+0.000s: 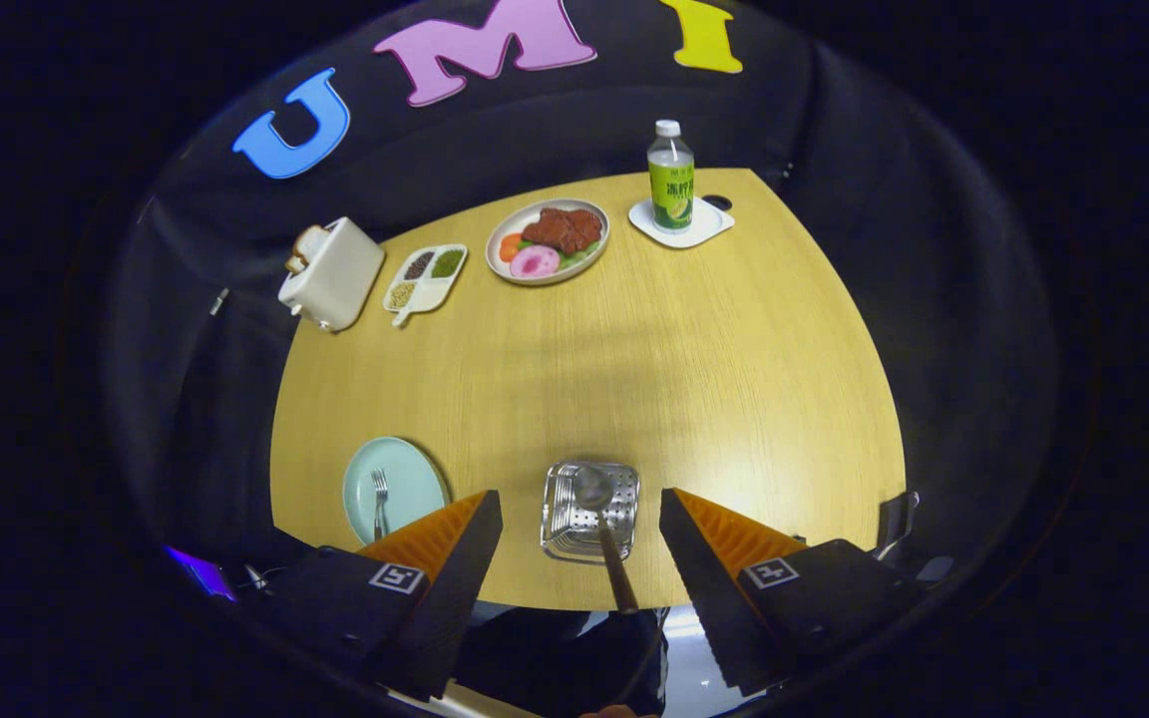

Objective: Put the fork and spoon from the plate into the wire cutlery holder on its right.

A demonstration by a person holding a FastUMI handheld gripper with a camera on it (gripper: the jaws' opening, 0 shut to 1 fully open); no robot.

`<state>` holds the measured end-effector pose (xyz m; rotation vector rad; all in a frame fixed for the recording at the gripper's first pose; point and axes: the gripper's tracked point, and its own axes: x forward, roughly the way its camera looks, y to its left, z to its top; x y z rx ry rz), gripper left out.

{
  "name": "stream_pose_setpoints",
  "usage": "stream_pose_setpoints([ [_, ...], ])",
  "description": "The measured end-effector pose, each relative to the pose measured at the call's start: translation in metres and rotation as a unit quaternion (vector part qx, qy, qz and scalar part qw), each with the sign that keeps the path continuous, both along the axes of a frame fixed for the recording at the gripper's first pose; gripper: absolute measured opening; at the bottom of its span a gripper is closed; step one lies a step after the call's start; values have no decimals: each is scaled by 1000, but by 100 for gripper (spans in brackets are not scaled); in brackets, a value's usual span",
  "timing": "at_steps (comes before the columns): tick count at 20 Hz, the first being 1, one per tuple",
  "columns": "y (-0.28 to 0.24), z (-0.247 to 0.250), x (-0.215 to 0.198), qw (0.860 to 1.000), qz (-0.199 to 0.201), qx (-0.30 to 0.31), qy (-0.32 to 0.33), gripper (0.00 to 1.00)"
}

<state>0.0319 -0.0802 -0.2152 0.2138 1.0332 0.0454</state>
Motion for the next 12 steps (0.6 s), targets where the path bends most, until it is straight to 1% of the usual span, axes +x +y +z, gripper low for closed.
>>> stream_pose_setpoints([
  [4,49,43,-11,997,23,14,-70,99],
  [7,93,51,-21,993,47,18,-107,99],
  [9,125,40,-27,991,66,19,-113,99],
  [12,182,4,-42,991,97,37,-86,99],
])
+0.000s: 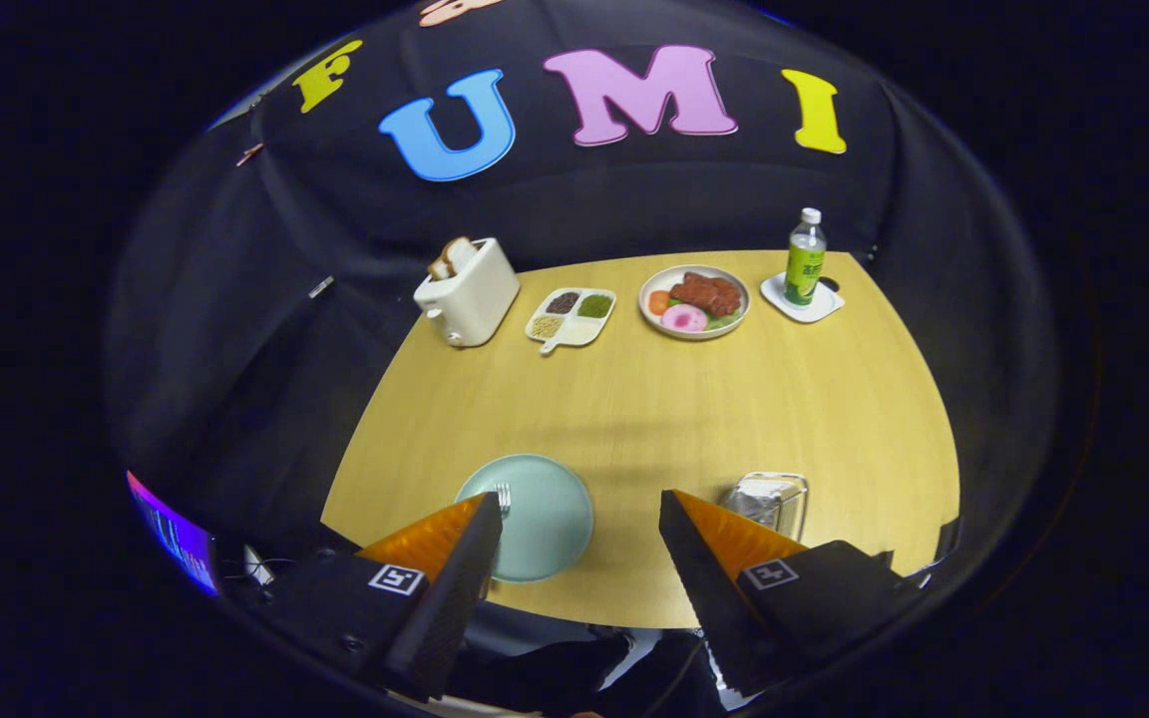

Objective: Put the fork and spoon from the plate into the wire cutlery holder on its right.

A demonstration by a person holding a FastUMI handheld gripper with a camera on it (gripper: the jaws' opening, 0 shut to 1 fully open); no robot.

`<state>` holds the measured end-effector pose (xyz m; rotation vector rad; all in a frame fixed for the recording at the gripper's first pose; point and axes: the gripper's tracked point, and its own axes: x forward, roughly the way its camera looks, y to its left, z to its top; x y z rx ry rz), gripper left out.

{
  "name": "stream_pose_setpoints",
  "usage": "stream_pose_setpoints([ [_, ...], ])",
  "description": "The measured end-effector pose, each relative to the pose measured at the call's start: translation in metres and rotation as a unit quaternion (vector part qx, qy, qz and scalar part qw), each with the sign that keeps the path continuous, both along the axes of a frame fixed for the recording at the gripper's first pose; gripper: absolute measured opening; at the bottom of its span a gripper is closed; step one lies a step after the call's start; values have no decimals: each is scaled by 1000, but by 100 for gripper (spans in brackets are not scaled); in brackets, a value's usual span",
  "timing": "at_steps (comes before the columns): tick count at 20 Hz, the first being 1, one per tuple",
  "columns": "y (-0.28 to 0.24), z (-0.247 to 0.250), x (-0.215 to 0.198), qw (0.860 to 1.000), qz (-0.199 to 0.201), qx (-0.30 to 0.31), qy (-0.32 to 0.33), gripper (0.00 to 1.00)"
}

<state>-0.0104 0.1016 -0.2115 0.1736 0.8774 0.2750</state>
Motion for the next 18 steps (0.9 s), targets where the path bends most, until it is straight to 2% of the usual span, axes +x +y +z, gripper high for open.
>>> stream_pose_setpoints([
  [3,40,-44,-8,999,31,-5,36,99],
  [8,91,-110,-12,993,57,-15,101,99],
  [14,120,-175,-13,981,66,-38,177,99],
  [18,134,-200,-18,973,69,-47,216,99],
])
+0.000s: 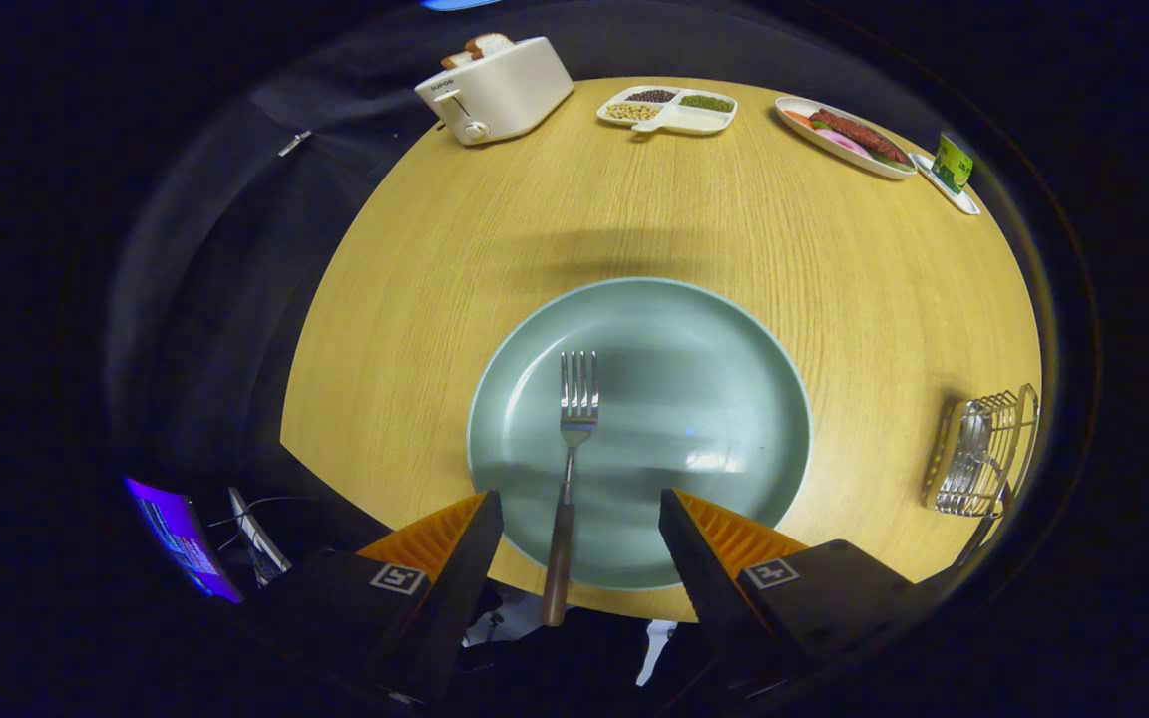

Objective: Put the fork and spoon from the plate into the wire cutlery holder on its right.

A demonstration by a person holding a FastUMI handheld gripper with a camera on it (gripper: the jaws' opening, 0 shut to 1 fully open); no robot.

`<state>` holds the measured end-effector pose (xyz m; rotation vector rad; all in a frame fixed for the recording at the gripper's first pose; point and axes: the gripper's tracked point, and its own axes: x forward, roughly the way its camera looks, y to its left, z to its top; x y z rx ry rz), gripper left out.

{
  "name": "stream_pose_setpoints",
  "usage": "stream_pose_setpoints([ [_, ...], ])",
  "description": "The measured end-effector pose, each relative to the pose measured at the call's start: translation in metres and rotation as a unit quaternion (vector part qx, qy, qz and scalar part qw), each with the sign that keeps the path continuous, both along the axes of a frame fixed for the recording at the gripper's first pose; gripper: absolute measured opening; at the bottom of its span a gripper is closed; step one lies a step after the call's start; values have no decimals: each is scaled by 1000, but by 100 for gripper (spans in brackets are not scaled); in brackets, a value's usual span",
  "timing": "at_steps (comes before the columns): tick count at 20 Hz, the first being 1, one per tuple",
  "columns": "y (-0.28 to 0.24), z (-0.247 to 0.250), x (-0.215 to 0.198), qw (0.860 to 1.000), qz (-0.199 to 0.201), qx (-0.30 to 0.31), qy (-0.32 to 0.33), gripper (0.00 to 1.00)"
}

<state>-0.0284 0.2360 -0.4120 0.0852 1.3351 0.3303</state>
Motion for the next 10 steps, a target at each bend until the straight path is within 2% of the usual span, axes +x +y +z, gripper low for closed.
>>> stream_pose_setpoints([
  [5,5,-20,-16,999,26,-31,27,98],
  [10,13,-27,-15,998,-15,-11,54,93],
])
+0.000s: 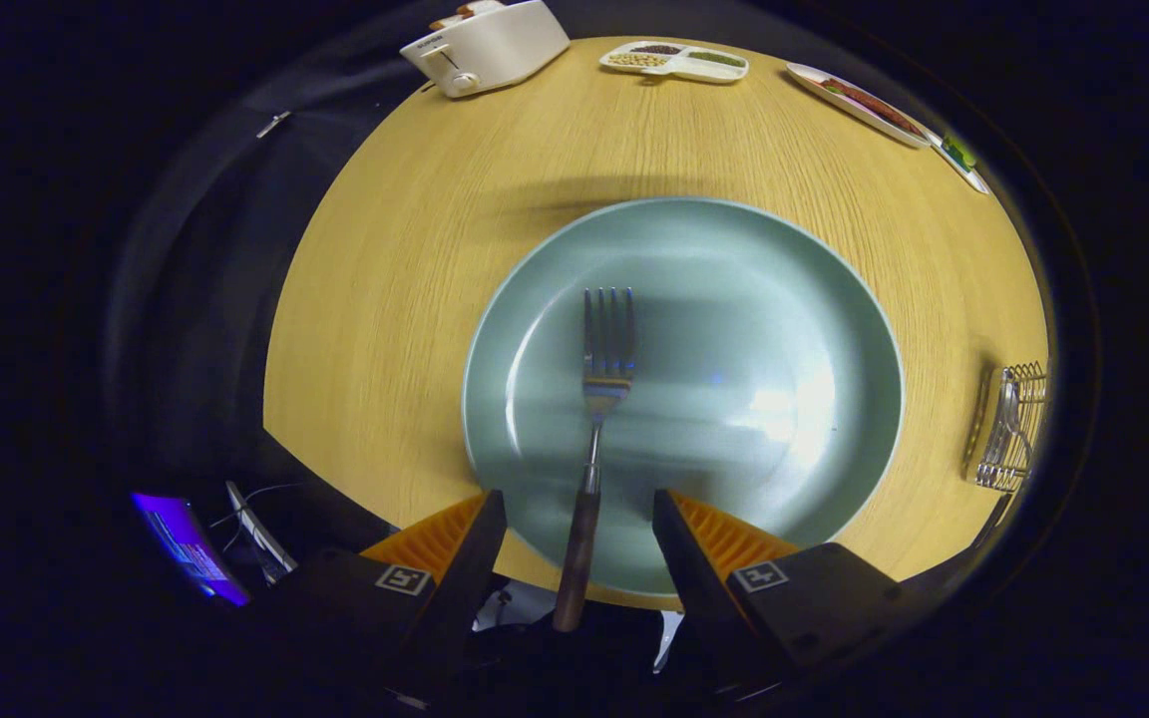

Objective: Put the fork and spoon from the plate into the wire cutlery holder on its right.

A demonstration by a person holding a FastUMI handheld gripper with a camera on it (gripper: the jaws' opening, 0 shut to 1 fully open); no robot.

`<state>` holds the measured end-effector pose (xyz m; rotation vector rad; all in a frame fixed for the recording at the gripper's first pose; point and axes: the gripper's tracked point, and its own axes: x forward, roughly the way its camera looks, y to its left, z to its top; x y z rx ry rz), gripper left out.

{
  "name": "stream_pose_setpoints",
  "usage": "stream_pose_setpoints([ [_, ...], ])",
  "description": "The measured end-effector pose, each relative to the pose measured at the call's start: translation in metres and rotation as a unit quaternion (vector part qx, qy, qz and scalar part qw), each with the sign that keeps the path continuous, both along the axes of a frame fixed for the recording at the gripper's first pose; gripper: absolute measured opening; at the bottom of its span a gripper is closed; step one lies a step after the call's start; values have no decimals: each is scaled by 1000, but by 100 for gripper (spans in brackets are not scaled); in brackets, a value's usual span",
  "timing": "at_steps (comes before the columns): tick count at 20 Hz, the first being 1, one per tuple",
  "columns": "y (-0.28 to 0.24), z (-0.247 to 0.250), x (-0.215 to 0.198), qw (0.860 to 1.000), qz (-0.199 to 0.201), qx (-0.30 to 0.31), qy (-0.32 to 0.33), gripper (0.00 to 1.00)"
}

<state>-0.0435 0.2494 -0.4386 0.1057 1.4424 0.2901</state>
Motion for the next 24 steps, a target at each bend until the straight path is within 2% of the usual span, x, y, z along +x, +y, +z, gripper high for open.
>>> stream_pose_setpoints([
  [3,-1,6,7,1000,-17,8,-6,87],
  [10,-14,-8,-4,999,-46,0,15,87],
  [12,-17,-11,-3,999,-48,-9,13,74],
  [13,-16,-11,-3,999,-47,-9,15,61],
  [14,-16,-12,-2,999,-45,-10,16,61],
  [16,-17,-14,-2,999,-38,-13,17,49],
  [17,-19,-18,-3,999,-36,-15,17,31],
  [18,-19,-17,-2,999,-32,-9,17,20],
  [24,-29,-13,-4,1000,23,16,6,8],
])
